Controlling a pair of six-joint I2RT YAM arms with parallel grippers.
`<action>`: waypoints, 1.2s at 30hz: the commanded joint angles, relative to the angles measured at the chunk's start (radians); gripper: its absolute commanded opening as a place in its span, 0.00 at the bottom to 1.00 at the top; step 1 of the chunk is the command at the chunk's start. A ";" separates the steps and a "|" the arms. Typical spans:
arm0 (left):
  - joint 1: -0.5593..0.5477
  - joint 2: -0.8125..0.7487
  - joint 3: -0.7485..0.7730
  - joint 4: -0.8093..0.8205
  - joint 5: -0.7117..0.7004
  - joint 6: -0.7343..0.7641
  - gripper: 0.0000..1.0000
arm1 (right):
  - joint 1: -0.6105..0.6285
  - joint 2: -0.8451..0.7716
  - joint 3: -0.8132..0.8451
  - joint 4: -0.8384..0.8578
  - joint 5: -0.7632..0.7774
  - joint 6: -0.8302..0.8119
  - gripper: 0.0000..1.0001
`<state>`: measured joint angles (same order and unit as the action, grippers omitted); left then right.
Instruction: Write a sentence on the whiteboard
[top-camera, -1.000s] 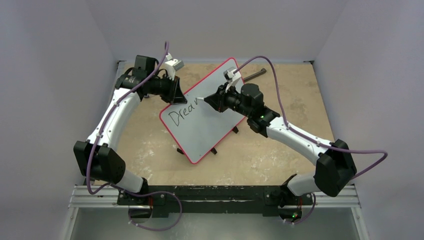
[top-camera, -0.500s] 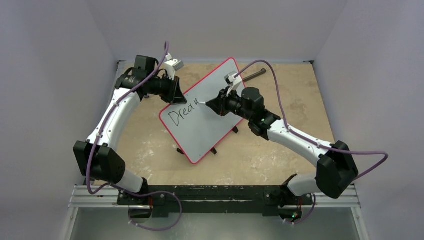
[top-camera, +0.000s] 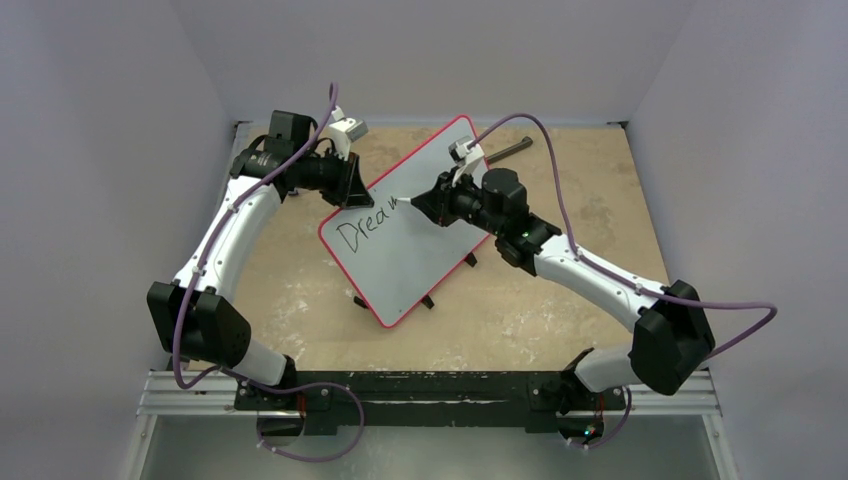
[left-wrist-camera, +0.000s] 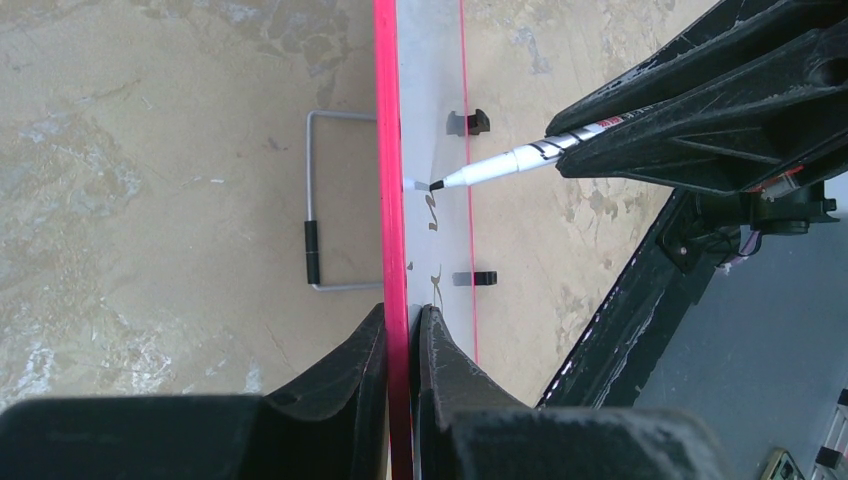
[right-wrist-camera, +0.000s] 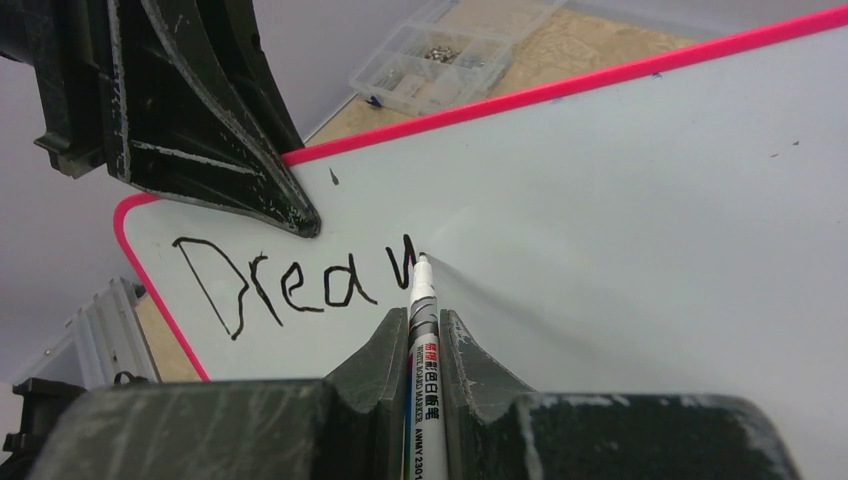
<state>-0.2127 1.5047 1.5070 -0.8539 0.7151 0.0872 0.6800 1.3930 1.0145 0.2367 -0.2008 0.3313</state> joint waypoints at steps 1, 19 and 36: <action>-0.016 -0.050 0.019 0.059 0.027 0.043 0.00 | -0.001 0.020 0.064 0.001 0.050 -0.018 0.00; -0.017 -0.054 0.018 0.061 0.026 0.045 0.00 | -0.003 -0.002 0.004 -0.004 0.070 -0.018 0.00; -0.017 -0.055 0.019 0.059 0.024 0.046 0.00 | -0.003 -0.073 -0.062 -0.018 0.055 -0.013 0.00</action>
<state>-0.2150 1.5032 1.5070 -0.8543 0.7139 0.0872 0.6796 1.3586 0.9569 0.2348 -0.1696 0.3256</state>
